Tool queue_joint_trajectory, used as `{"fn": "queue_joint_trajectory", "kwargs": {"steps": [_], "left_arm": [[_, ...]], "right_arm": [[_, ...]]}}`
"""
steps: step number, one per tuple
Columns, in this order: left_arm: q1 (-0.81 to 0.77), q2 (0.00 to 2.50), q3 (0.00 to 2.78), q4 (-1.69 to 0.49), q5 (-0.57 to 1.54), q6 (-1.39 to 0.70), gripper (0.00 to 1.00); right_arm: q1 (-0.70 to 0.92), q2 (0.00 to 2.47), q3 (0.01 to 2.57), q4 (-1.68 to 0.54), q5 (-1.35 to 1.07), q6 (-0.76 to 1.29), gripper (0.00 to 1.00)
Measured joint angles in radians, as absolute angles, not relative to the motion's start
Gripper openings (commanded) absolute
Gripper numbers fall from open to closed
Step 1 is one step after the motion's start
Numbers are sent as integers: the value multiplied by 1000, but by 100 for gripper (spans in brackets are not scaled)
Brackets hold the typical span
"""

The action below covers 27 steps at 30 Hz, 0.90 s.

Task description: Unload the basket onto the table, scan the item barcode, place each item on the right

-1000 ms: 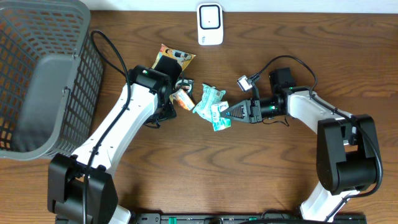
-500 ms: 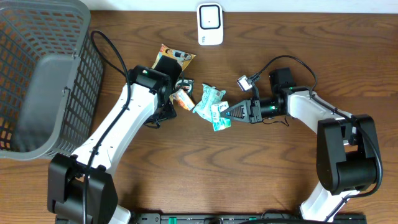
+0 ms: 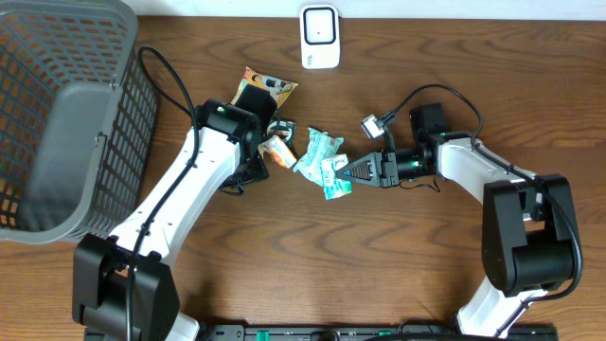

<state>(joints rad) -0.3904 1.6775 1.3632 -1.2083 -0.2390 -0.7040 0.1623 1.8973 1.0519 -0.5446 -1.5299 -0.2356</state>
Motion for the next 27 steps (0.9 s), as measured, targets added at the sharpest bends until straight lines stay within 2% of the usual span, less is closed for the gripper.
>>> {"fn": "queue_joint_trajectory", "kwargs": {"steps": [27], "left_arm": [[-390, 1678, 1363, -1208, -239, -704, 98]], "right_arm": [[175, 1897, 1052, -545, -1530, -236, 1]]}}
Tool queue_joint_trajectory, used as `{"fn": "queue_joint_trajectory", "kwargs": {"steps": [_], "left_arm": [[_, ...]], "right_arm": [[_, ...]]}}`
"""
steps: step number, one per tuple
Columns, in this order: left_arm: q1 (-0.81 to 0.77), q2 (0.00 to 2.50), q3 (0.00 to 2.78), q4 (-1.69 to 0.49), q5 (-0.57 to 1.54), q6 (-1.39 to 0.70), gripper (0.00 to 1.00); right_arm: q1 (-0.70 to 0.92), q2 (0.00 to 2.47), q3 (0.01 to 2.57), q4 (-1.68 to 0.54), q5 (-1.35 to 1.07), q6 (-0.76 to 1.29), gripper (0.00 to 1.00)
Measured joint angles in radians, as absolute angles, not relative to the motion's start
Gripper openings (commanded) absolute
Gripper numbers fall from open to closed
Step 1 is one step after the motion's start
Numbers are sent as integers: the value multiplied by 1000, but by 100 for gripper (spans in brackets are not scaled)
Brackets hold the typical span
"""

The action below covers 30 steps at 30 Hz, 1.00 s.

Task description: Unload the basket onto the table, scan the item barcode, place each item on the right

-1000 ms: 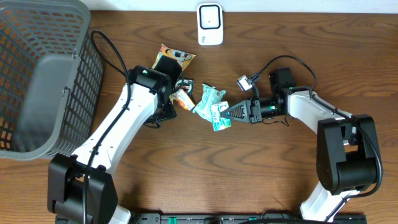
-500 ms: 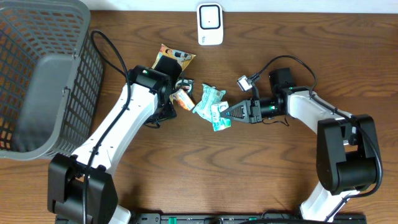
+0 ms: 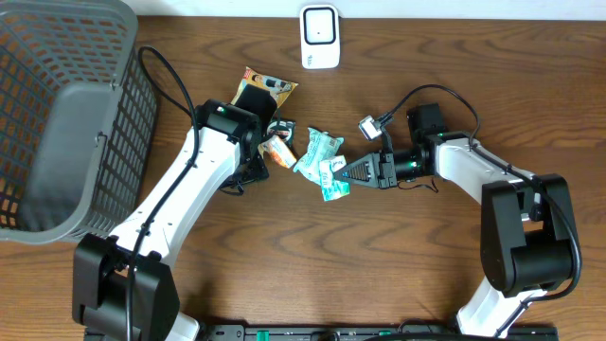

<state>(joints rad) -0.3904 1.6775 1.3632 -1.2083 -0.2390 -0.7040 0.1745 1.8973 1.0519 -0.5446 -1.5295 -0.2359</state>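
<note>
Near the table's centre lie two pale green packets (image 3: 318, 153), and a smaller green-and-white one (image 3: 332, 182) sits at the tips of my right gripper (image 3: 339, 173); whether its fingers are closed on that packet cannot be told from overhead. An orange-and-white packet (image 3: 276, 150) lies right at my left gripper (image 3: 276, 135), whose fingers are hidden under the arm. A yellow-and-black pouch (image 3: 266, 87) rests just behind the left wrist. The white barcode scanner (image 3: 320, 36) stands at the far edge, in the middle.
A large grey mesh basket (image 3: 66, 114) fills the far left corner. The right arm's cable (image 3: 445, 93) loops above its wrist. Bare wood runs along the front of the table (image 3: 312, 265).
My right gripper has shifted slightly to the left, closer over the small green-and-white packet. The left arm and the other packets have not moved.
</note>
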Motion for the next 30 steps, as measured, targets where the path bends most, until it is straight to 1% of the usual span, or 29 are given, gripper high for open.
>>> {"fn": "queue_joint_trajectory", "kwargs": {"steps": [24, 27, 30], "left_arm": [[-390, 1678, 1363, -1208, -239, -704, 98], [-390, 1678, 1363, -1208, -239, -704, 98], [-390, 1678, 1363, -1208, -239, -704, 98]], "right_arm": [[175, 1897, 1052, -545, -1528, -235, 1], [175, 1897, 1052, -544, -1488, -210, 1], [183, 1897, 1052, -550, -1344, -134, 2]]}}
